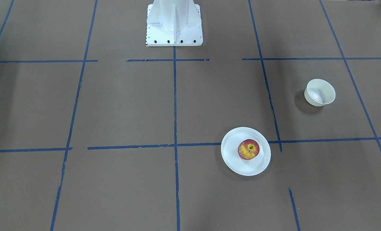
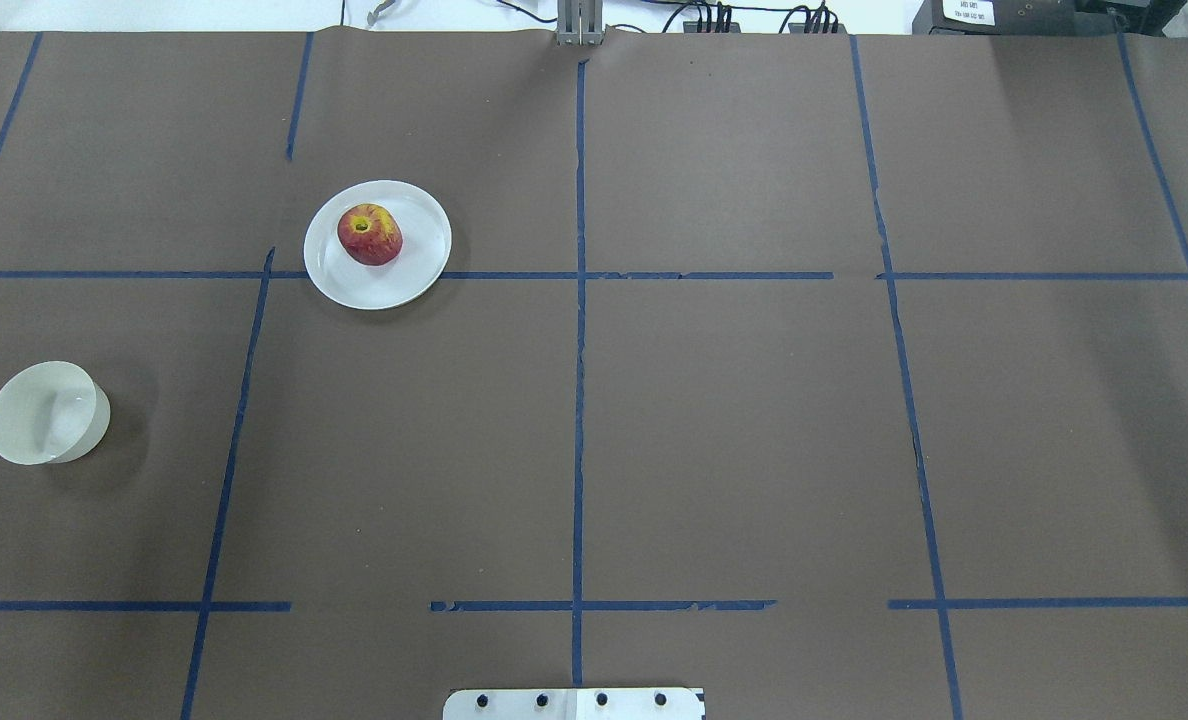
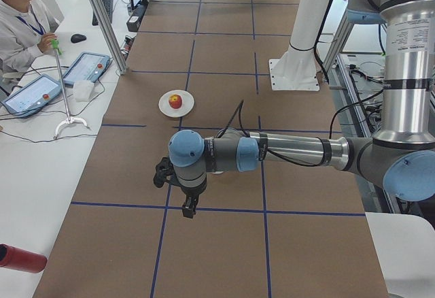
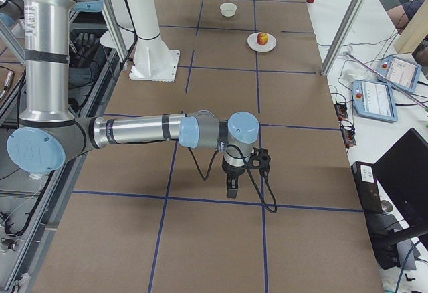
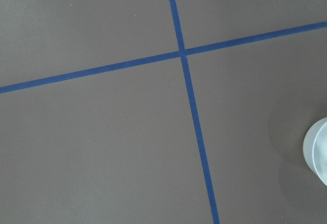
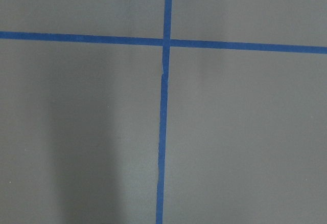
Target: Move apple from plate to bowl
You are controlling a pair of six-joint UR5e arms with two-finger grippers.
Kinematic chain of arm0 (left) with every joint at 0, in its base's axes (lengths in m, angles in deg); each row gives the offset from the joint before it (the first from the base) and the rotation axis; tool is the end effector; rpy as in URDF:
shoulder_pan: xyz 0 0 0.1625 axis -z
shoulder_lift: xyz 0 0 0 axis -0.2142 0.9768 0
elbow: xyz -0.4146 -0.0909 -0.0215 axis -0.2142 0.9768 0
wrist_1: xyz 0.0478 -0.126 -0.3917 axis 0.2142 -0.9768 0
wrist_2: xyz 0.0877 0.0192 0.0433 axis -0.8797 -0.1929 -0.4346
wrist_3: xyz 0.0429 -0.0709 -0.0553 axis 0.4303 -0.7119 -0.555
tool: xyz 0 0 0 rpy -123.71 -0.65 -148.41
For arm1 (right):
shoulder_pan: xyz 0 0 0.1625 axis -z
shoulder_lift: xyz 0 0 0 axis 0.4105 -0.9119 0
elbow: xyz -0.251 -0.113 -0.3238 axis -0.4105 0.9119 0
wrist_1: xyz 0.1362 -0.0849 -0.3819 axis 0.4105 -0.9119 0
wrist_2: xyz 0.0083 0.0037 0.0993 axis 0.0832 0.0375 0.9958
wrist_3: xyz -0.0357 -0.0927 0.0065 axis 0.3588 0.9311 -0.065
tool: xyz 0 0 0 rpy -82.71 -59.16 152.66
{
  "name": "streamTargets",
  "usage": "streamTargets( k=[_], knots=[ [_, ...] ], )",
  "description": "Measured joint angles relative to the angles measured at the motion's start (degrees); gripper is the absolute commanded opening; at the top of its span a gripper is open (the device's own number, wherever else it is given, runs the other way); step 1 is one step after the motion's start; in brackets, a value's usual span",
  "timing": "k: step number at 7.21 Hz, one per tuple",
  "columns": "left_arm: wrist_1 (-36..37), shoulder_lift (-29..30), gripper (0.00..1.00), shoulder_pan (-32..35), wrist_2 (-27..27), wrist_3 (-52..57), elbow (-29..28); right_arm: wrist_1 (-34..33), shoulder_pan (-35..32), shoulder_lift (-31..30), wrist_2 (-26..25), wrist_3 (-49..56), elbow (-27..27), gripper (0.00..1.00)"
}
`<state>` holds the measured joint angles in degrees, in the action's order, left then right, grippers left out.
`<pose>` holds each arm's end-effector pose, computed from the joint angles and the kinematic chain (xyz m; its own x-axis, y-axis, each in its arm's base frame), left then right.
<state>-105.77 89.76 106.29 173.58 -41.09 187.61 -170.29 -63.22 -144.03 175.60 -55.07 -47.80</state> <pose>-0.0938 -0.4588 0.6304 0.6871 0.2081 -0.6962 -0.1338 0.9780 0.1603 0.0489 -0.4567 0.6179 0.7637 -0.0249 0.6450 0.0526 0.9983 -0.0237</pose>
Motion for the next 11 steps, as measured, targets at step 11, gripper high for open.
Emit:
streamTargets(
  k=[11],
  knots=[
    [-12.20,8.92,1.00,-20.28,-3.11,-42.41,4.66,0.00,0.00,0.00,0.00,0.04,0.00,1.00]
  ],
)
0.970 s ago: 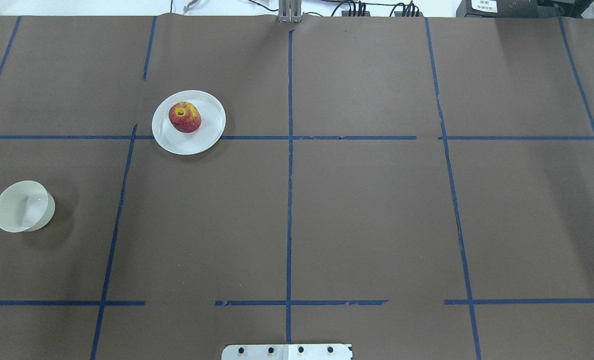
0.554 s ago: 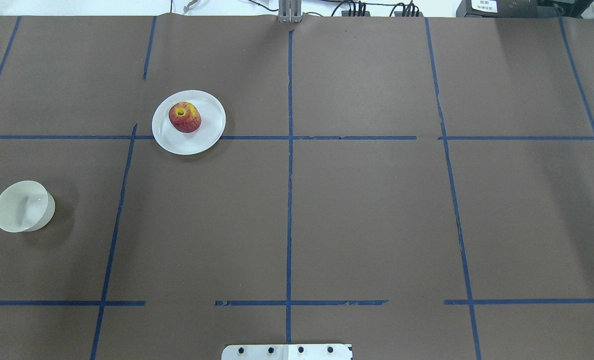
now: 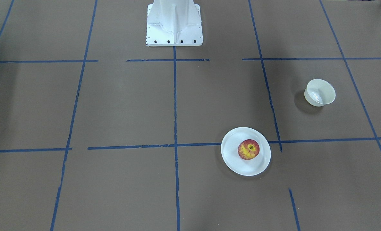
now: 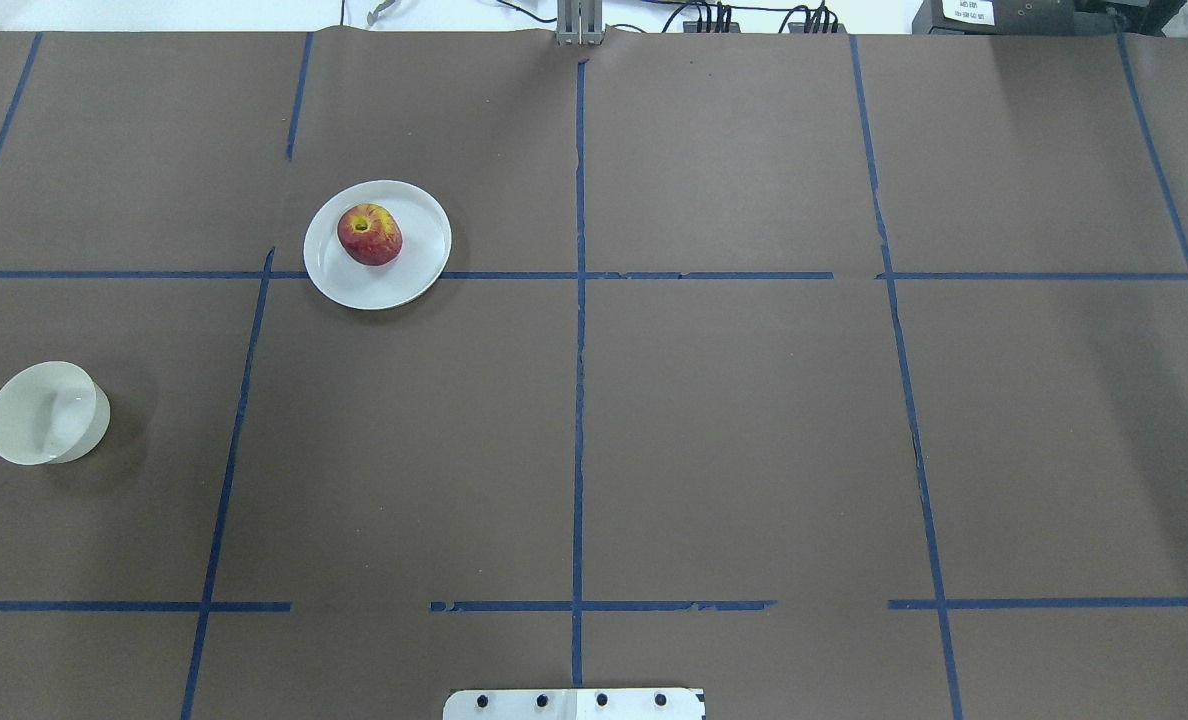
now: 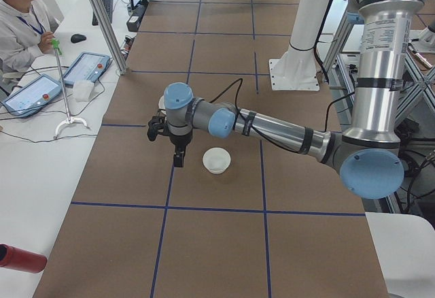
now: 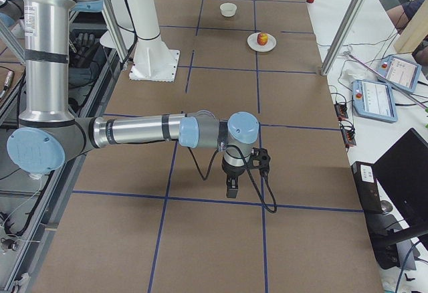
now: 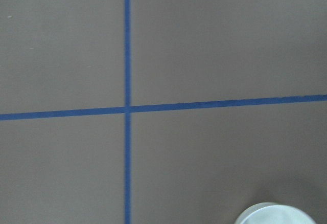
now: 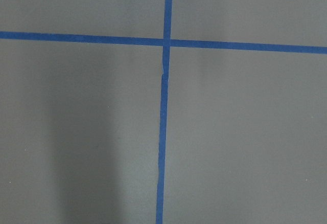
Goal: Move apple from plate to bowl
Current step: 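Move the left gripper over the apple on the white plate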
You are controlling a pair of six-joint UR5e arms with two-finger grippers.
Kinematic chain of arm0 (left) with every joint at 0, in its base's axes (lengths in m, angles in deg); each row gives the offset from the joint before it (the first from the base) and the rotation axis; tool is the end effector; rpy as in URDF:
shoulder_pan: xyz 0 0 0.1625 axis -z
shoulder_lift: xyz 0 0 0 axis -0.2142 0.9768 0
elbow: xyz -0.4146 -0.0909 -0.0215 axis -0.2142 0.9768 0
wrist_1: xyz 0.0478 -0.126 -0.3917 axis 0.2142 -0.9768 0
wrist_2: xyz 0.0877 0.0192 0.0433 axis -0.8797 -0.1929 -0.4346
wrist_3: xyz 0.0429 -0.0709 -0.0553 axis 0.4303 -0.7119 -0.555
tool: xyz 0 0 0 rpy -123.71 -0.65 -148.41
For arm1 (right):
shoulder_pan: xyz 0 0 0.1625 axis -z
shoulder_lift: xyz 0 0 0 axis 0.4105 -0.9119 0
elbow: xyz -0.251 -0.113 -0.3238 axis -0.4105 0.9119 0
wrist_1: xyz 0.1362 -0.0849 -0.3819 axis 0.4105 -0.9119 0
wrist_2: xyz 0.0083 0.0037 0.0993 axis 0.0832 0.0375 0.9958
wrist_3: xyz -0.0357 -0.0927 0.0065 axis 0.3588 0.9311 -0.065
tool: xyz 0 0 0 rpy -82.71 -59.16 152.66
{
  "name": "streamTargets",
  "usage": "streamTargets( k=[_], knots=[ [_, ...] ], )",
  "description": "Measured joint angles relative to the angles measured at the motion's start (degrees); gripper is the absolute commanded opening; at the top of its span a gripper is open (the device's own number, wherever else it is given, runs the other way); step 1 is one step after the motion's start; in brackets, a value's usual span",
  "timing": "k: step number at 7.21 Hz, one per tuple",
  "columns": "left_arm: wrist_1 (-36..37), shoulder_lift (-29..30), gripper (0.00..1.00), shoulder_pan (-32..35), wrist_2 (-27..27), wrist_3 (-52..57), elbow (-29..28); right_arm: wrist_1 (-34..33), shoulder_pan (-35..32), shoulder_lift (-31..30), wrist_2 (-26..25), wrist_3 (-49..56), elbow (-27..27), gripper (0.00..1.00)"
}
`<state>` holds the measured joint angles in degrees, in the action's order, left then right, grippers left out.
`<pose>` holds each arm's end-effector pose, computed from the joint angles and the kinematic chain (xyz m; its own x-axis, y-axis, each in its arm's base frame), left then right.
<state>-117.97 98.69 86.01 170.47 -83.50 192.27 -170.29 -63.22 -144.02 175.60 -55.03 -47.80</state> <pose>0.0876 -0.5332 0.4920 0.6831 0.0328 -0.7296 0.0424 0.9955 0.0846 0.0489 -0.4568 0.6178 0.7637 -0.0258 0.6451 0.0532 0.9983 -0.0231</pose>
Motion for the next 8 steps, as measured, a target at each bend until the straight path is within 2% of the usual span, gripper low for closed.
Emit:
streamTargets(
  k=[2,4,5,6,8],
  knots=[
    [-0.39,11.04,1.00,-10.89,1.05,-15.51,-2.47,0.00,0.00,0.00,0.00,-0.03,0.00,1.00],
    [-0.74,19.70,1.00,-18.03,1.00,-25.66,-6.64,0.00,0.00,0.00,0.00,-0.04,0.00,1.00],
    [-1.03,22.58,1.00,-20.64,-1.03,-28.30,-9.36,0.00,0.00,0.00,0.00,-0.04,0.00,1.00],
    [-1.68,24.91,1.00,-22.87,-5.78,-30.13,-12.07,0.00,0.00,0.00,0.00,-0.03,0.00,1.00],
    [-6.38,28.99,0.99,-24.54,-11.89,-35.23,-19.32,0.03,0.00,0.00,0.00,-0.04,0.00,1.00]
  ],
)
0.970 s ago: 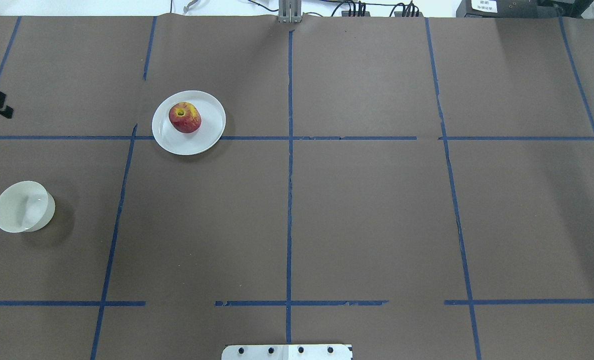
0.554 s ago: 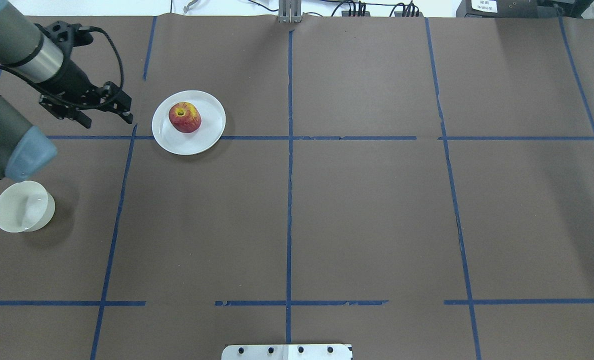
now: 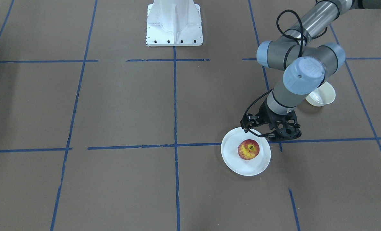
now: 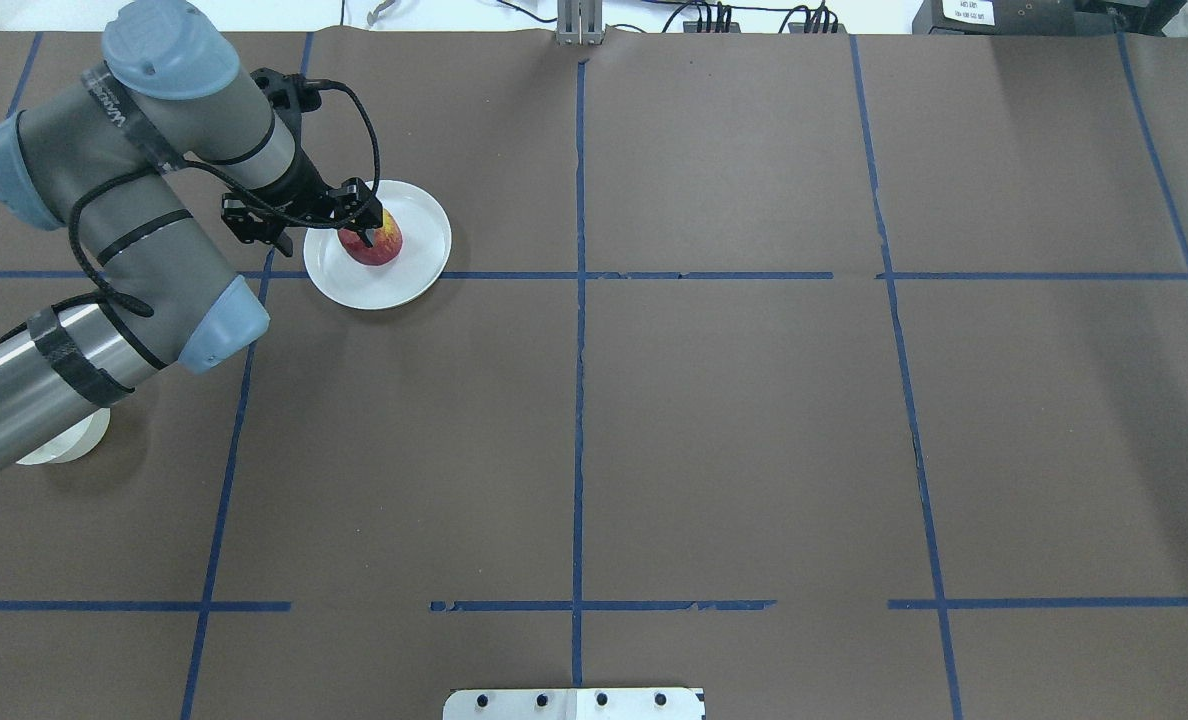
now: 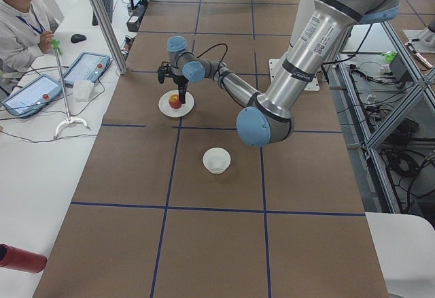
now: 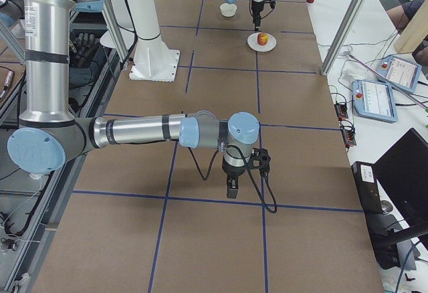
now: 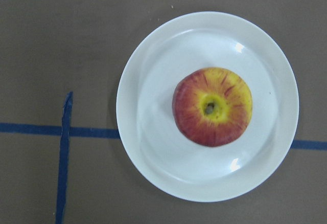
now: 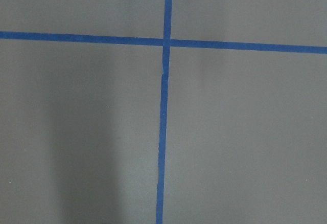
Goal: Move apple from plate to bowl
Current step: 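Move the left gripper over the apple on the white plate, then lower the left gripper and close it around the red-yellow apple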
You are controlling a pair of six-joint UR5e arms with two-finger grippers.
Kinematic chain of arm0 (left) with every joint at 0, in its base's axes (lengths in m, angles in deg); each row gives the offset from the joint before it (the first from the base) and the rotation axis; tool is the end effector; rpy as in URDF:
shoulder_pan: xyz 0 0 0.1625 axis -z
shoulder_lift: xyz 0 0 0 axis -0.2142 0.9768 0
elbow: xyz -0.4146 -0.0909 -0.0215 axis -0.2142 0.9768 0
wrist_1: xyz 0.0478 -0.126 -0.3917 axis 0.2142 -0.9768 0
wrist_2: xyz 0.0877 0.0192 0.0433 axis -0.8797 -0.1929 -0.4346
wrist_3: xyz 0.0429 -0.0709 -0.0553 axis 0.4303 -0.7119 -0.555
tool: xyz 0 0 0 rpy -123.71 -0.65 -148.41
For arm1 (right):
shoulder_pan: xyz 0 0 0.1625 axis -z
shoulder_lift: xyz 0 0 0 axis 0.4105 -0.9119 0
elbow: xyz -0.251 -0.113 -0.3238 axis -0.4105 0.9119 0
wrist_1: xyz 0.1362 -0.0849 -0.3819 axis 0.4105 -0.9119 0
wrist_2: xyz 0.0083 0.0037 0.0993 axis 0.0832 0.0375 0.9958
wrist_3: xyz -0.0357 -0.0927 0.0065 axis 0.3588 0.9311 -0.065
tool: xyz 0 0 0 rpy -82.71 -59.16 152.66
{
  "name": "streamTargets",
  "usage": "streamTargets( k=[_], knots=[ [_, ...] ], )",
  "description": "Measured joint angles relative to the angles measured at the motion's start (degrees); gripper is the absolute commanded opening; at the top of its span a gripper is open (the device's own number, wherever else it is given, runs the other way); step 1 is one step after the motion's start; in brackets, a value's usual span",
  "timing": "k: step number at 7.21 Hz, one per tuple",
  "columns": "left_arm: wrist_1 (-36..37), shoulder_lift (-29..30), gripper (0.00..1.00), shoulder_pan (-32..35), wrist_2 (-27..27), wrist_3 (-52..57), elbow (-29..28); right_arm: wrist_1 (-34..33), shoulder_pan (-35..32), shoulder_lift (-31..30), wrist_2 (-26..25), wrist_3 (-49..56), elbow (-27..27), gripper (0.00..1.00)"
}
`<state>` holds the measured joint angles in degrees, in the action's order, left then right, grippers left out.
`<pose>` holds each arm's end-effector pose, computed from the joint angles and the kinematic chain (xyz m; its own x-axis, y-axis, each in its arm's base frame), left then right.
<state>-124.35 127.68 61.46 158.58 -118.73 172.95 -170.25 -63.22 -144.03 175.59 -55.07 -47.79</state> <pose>0.4096 -0.5991 0.3324 0.6573 -0.1212 -0.7438 0.1395 0.9895 -0.0379 0.0489 -0.4568 0.6180 0.7638 -0.0253 0.6449 0.0526 0.9983 -0.0232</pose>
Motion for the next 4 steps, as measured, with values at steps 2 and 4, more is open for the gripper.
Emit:
streamTargets(
  k=[2,4],
  knots=[
    [-6.31,1.79,0.99,-0.27,-1.04,-4.73,-5.67,-0.03,0.00,0.00,0.00,0.00,0.00,1.00],
    [-9.79,2.31,0.99,-0.31,-1.17,-7.92,-7.46,-0.04,0.00,0.00,0.00,0.00,0.00,1.00]
  ],
)
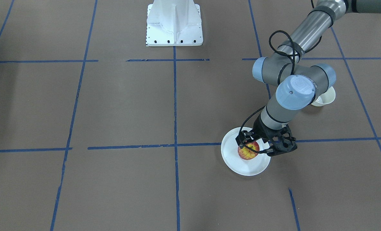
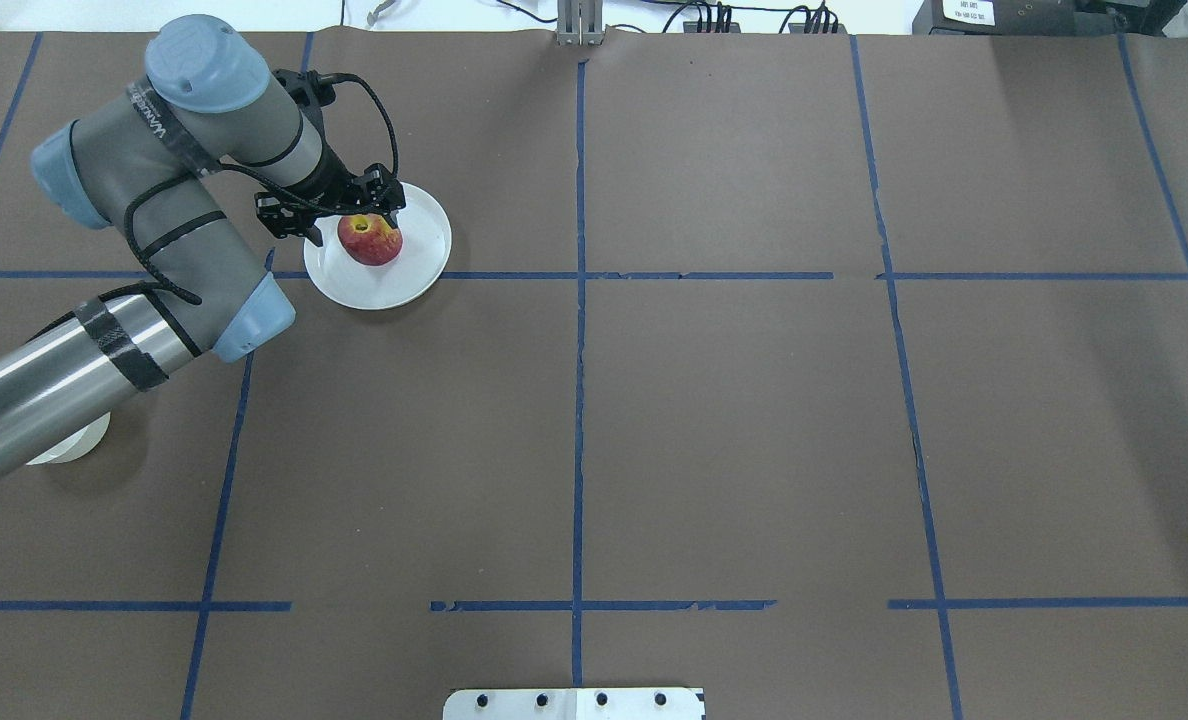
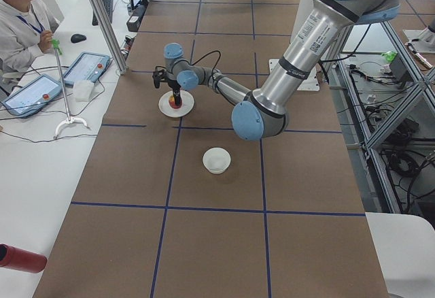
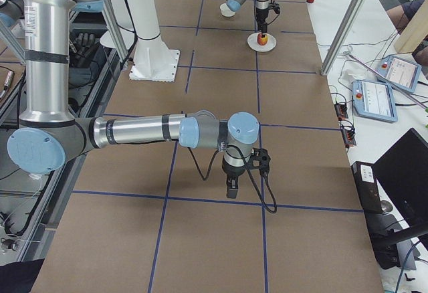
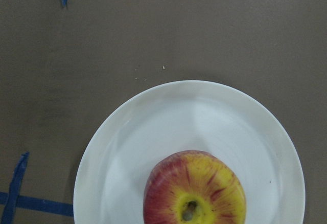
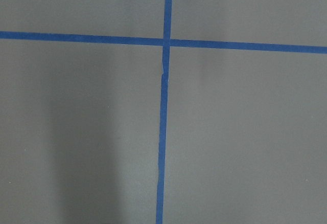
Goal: Move apple from plate to bowl
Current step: 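Lower the left gripper and close it around the red-yellow apple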
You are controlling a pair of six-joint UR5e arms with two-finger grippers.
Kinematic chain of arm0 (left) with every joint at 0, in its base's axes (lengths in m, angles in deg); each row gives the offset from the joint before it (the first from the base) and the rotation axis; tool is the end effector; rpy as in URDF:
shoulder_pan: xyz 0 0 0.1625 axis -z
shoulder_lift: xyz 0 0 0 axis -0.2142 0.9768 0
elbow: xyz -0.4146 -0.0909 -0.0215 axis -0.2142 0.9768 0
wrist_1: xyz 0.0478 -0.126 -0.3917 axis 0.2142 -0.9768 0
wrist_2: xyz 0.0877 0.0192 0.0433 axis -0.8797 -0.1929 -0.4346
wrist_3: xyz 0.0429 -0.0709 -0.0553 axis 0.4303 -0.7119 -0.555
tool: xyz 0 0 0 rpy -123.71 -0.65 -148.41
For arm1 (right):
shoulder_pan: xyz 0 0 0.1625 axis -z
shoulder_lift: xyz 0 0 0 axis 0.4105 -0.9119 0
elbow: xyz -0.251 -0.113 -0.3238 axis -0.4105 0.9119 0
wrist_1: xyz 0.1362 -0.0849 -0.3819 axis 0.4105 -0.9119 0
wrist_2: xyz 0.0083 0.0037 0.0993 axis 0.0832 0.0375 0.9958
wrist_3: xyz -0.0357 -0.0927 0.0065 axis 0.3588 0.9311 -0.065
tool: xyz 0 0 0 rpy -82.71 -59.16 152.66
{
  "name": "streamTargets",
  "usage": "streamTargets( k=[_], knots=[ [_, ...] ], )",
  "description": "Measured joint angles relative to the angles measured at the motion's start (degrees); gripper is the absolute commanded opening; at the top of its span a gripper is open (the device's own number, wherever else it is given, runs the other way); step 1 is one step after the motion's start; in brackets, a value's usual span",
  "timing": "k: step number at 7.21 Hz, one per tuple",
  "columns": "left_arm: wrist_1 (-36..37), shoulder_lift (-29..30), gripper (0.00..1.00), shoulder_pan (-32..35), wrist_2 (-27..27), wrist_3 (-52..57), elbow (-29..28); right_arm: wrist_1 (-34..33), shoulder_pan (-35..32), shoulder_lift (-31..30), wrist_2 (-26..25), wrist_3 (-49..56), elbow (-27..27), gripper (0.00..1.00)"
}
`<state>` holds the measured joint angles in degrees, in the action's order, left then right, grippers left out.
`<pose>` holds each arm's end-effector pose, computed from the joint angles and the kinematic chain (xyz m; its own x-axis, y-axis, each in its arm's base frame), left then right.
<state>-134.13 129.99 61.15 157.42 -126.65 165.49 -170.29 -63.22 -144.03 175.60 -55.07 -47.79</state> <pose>0.4309 -0.6201 0.3443 0.5986 -0.2079 -0.7736 0.2319 0.9693 -0.0811 0.0489 -0.4567 0.6180 0.7637 -0.0248 0.6450 0.0526 0.9983 -0.0239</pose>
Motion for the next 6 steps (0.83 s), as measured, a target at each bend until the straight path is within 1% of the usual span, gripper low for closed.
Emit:
streamTargets(
  k=[4,5,6],
  knots=[
    [-3.26,2.88,0.99,-0.41,-0.12,-0.28,-6.97,0.00,0.00,0.00,0.00,0.00,-0.08,1.00],
    [-4.72,3.01,0.96,-1.11,-0.19,-0.35,-8.45,0.00,0.00,0.00,0.00,0.00,-0.07,1.00],
    [-5.69,3.04,0.73,-1.64,-0.21,-0.51,-9.45,0.00,0.00,0.00,0.00,0.00,-0.04,1.00]
  ],
)
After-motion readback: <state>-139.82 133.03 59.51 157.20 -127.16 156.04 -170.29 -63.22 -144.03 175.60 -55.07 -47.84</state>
